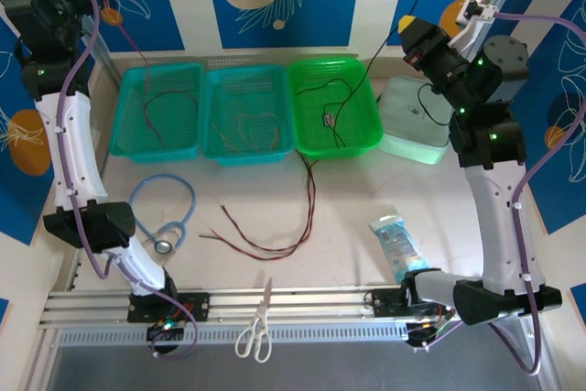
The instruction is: Untangle the cables
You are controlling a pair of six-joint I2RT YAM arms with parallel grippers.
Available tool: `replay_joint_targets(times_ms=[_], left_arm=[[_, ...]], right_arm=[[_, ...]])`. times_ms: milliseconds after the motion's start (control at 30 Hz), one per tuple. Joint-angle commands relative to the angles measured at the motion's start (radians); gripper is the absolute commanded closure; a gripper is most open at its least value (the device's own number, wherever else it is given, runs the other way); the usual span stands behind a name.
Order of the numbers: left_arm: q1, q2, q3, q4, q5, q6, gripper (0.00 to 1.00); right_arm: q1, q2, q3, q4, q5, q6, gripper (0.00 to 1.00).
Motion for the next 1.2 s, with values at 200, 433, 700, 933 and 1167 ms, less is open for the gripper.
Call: replay_joint_targets(times_ms=[200, 433, 700, 933, 1167], left_arm=[[0.012, -0.03, -0.057, -0.004, -0.034, 0.046, 1.0], [0.011, -0.043, -0.294, 0.018, -0.031, 0.041, 1.0], [0.008, -0.004, -0.514, 0.0, 0.045, 0.002, 1.0], [-0.01, 0.043, -0.622, -0.116, -0.111, 0.076, 1.0], [-0.021, 0.168, -0.581, -0.206, -0.108, 0.162, 1.0]], right_arm=[[-0.006, -0.047, -0.043, 0.003, 0.029, -0.009, 1.0], [-0.009, -0.03, -0.006, -0.014, 0.015, -0.015, 1.0], [0.005, 0.011, 0.028, -0.006, 0.009, -0.009, 1.0], [0.068, 0.088, 0.101, -0.07, 0.071, -0.117, 1.0], [0.107, 0.174, 0.145, -0.037, 0.085, -0.155, 1.0]])
